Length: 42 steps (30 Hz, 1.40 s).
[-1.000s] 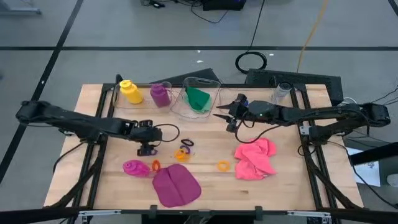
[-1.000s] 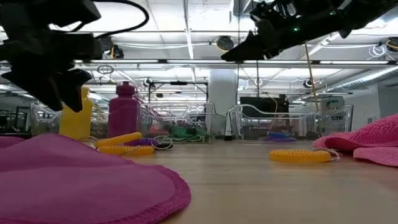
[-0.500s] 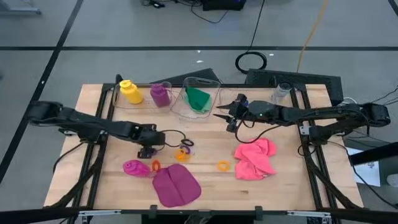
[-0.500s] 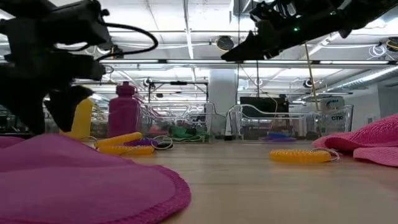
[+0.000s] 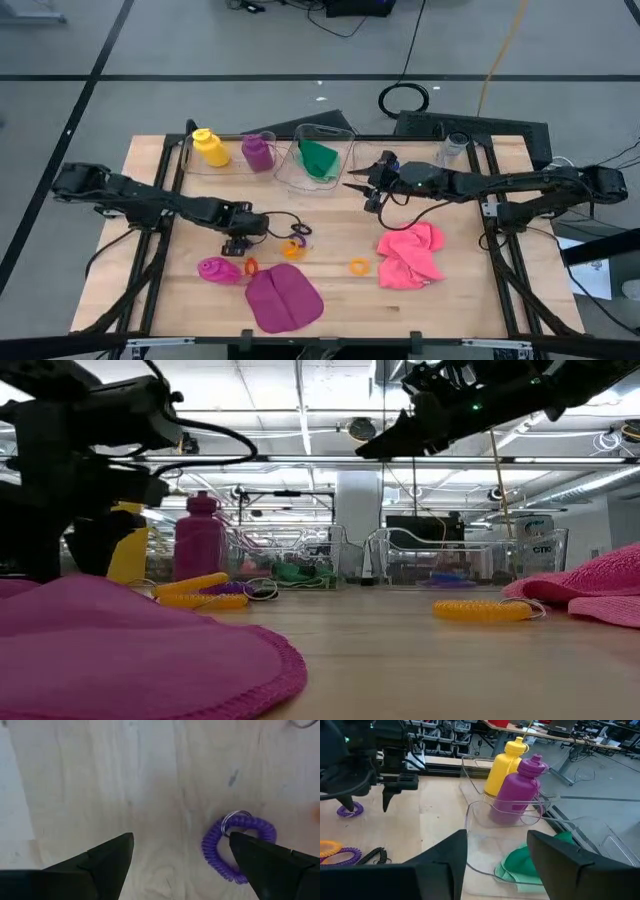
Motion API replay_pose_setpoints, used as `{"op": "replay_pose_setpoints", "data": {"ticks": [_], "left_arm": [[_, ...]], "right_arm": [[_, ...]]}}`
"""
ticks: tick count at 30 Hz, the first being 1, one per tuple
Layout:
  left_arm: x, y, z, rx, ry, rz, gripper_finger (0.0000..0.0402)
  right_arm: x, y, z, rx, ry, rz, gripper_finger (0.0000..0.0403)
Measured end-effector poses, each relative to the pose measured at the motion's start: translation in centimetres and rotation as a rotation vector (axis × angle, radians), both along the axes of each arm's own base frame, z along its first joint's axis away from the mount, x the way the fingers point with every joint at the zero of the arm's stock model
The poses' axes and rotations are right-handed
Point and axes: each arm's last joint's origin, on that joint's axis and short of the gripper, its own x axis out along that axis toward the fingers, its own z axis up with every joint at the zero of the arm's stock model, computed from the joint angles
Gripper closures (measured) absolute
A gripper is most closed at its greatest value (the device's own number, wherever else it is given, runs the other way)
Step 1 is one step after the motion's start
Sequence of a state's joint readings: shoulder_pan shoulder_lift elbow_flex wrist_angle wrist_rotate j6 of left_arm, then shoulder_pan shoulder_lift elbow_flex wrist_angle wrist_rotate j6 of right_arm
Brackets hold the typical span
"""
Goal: Pick & Place Sports Items
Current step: Put the purple spring keychain into the right transparent bin
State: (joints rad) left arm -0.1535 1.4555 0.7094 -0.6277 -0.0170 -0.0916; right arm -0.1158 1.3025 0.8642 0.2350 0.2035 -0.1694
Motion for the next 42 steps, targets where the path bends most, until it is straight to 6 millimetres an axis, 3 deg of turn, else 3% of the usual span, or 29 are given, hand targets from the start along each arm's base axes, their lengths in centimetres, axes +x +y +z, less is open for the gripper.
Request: {"op": "replay_pose_setpoints", "data": {"ticks": [13,19,27,42], "left_arm": [[-0.05,-0.06,-0.02,-0.029,0.009,0.011,0.0291],[0.37,-0.13,0.08,-0.040,-0.035,0.029,0.0325],[0.58,-0.15,0.14,-0.047,-0.057,0.061,0.0304],[0.58,-0.25,0.12,-0.041,-0.058,0.070,0.0207]], "right_arm": [[0.00,-0.01,0.00,0.000,0.000,0.000,0.0259],[0.00,0.00,0.00,0.000,0.000,0.000,0.0259],[0.00,0.00,0.00,0.000,0.000,0.000,0.0259],[0.00,0.00,0.00,0.000,0.000,0.000,0.0259]]}}
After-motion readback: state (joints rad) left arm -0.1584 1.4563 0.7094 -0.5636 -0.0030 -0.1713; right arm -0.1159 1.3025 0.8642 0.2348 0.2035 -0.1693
